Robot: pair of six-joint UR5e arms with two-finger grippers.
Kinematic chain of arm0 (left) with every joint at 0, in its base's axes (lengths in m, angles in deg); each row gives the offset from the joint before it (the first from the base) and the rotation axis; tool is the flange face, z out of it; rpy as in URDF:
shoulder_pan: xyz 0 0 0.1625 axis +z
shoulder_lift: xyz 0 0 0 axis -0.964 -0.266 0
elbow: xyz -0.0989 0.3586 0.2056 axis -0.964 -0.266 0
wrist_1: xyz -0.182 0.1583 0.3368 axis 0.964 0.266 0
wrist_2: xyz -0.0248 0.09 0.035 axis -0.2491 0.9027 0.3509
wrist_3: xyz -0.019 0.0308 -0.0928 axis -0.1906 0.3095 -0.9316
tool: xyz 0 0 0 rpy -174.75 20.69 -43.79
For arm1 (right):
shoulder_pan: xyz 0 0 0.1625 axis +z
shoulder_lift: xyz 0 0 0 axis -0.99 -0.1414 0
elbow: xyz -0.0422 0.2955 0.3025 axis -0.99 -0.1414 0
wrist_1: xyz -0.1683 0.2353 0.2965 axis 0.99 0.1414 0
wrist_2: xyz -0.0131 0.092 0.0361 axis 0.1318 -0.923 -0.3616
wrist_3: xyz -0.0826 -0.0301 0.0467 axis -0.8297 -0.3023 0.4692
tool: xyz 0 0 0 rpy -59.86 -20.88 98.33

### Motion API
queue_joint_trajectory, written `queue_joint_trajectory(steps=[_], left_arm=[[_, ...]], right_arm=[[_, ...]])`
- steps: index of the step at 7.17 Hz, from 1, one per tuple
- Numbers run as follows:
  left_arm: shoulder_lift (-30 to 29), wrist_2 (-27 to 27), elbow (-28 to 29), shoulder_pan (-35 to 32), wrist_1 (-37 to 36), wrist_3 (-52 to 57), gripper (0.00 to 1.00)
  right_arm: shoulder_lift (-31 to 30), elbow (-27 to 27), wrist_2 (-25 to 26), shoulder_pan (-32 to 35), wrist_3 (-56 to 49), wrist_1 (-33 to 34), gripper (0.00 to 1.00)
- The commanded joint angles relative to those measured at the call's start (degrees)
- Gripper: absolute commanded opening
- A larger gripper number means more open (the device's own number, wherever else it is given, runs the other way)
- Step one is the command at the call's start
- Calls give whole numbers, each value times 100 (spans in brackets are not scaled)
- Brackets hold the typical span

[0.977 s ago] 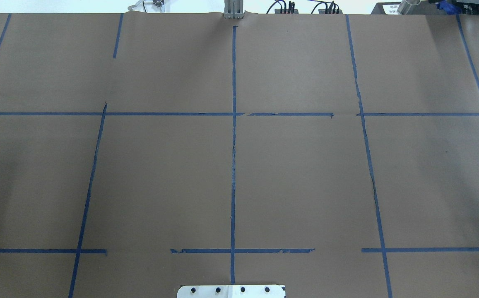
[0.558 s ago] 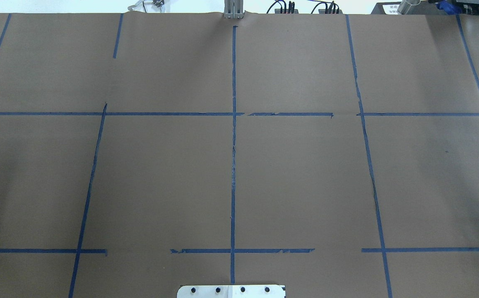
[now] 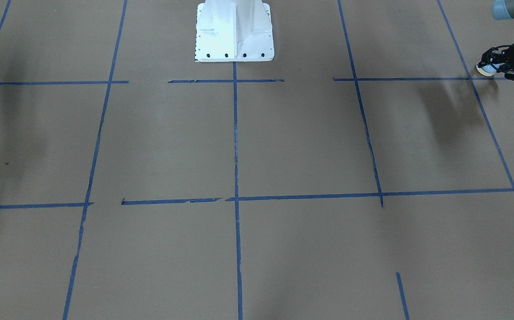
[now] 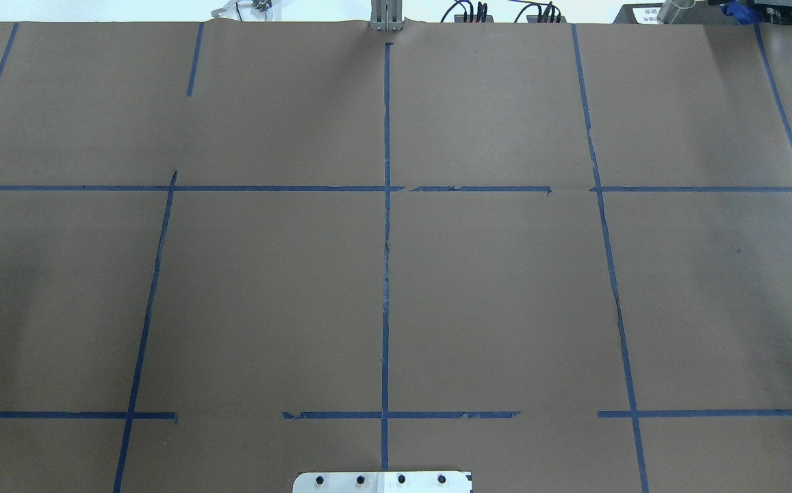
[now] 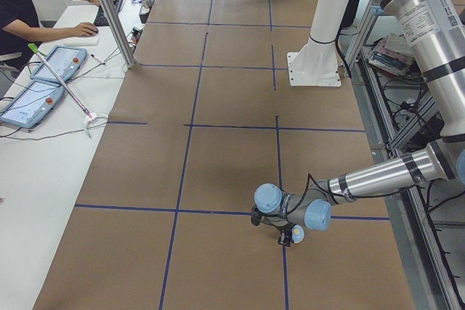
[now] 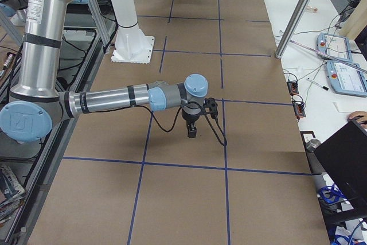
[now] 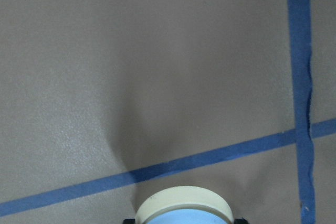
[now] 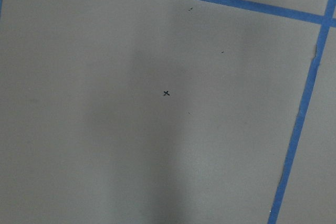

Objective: Place and press bell with both arms

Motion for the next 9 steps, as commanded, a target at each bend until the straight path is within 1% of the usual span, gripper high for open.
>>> queue_joint_trajectory(steps=[1, 2, 3, 4, 6, 7, 8, 9], left_arm=[[-49, -243, -956, -2, -33, -970, 6], [-180, -252, -1430, 16, -111, -1531, 6], [-625, -461, -1687, 94, -190, -2198, 6], [-1282, -793, -1690, 260, -200, -2875, 6], [-2706, -806, -1462, 970, -270, -4220, 6], [-3531, -788, -1278, 1261, -444, -4835, 6], [-4496, -736, -850, 1473, -637, -5398, 6], [-5367, -535, -306, 1779, -648, -5900, 7]], right_arm=[[0, -28, -7, 0, -3, 9, 100], [9, -37, -7, 0, -3, 9, 100], [0, -37, -7, 0, -3, 9, 100], [0, -37, -7, 0, -3, 9, 100], [0, -37, -7, 0, -3, 9, 100], [0, -37, -16, 0, -3, 9, 100], [0, -37, -42, 0, -3, 9, 100], [0, -45, -95, 0, -3, 9, 100]])
